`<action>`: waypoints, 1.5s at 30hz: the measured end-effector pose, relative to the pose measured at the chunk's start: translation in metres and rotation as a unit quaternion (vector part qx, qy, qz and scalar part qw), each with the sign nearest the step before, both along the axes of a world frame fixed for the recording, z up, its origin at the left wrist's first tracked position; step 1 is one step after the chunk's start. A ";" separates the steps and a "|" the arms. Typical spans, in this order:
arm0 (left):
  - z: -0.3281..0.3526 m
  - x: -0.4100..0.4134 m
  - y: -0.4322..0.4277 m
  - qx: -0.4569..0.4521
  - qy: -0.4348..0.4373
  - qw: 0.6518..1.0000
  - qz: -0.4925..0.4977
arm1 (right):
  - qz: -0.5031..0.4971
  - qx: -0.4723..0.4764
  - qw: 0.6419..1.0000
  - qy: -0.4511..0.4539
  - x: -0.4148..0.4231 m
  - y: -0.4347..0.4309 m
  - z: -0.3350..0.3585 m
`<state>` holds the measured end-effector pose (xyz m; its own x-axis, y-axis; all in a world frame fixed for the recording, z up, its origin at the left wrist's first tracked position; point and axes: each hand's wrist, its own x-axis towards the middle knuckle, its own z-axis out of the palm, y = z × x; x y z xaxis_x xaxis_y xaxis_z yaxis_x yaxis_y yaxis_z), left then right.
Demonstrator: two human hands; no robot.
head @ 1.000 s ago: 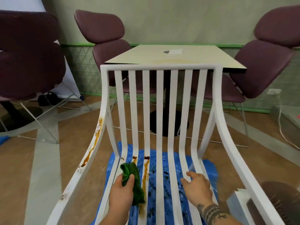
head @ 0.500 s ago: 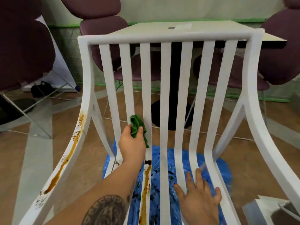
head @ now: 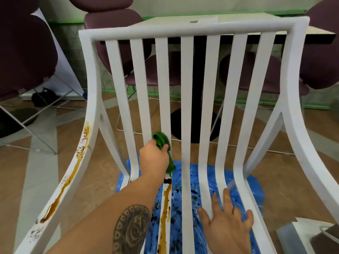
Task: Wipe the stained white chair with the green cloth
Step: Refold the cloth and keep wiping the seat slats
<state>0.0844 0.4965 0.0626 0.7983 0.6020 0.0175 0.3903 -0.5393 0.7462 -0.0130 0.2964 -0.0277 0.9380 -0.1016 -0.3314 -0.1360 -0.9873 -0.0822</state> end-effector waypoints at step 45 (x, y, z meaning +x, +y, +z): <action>-0.032 -0.026 0.003 0.308 0.228 0.882 -0.273 | 0.042 0.031 0.998 -0.022 -0.008 -0.006 0.013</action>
<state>0.0582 0.4994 0.0308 0.9749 0.1137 -0.1914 0.1307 -0.9883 0.0784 -0.0212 0.2907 -0.0145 0.9561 -0.0026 -0.2930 -0.0478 -0.9880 -0.1472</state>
